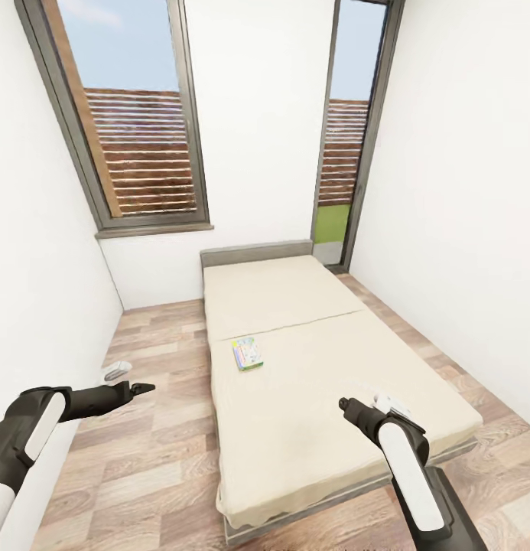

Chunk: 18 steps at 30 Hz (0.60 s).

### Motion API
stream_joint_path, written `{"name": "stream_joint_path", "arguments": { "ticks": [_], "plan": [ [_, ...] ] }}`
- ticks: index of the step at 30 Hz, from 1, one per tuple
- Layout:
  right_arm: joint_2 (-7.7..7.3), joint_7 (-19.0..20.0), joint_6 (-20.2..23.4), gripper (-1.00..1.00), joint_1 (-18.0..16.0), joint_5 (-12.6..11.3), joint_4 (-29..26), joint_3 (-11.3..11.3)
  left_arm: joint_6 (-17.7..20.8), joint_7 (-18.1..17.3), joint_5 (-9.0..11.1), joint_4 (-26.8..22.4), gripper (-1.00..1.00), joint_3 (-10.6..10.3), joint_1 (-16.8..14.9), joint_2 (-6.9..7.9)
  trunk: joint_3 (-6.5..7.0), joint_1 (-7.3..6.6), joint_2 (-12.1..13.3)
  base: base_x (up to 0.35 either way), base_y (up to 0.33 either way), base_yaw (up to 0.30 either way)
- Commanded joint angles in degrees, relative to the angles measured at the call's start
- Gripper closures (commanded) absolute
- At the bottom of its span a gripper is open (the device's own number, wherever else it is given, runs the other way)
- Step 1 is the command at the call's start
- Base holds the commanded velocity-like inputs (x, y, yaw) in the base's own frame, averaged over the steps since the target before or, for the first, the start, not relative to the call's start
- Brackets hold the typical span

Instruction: Put all the toys in the child's room - the three board games (two on the bed and one on the table), the two jigsaw puzzles on the table, and the tennis ball on the table - inside the toy box on the table in the child's room.

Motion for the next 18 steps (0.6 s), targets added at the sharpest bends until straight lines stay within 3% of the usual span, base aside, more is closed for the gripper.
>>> {"name": "stream_joint_path", "arguments": {
  "ticks": [1, 9, 18],
  "plan": [
    [0.01, -0.58, 0.10, -1.00, -0.08, -0.50, -0.06, 0.04, 0.29, -0.24, -0.06, -0.01, -1.00, 0.11, -0.04, 0.01, -0.19, 0.04, -0.13, 0.000, 0.196, -0.215],
    [0.01, -0.58, 0.10, -1.00, -0.08, -0.50, -0.02, 0.04, 0.27, -0.27, -0.06, -0.01, -1.00, 0.11, -0.04, 0.01, -0.67, 0.04, -0.13, 0.036, 0.174, -0.215],
    [0.06, -0.58, 0.10, -1.00, -0.08, -0.50, 0.03, 0.09, 0.32, -0.25, -0.06, -0.01, -1.00, 0.09, -0.04, -0.05, -1.21, 0.04, -0.13, 0.158, 0.123, -0.215]
  ]
}}
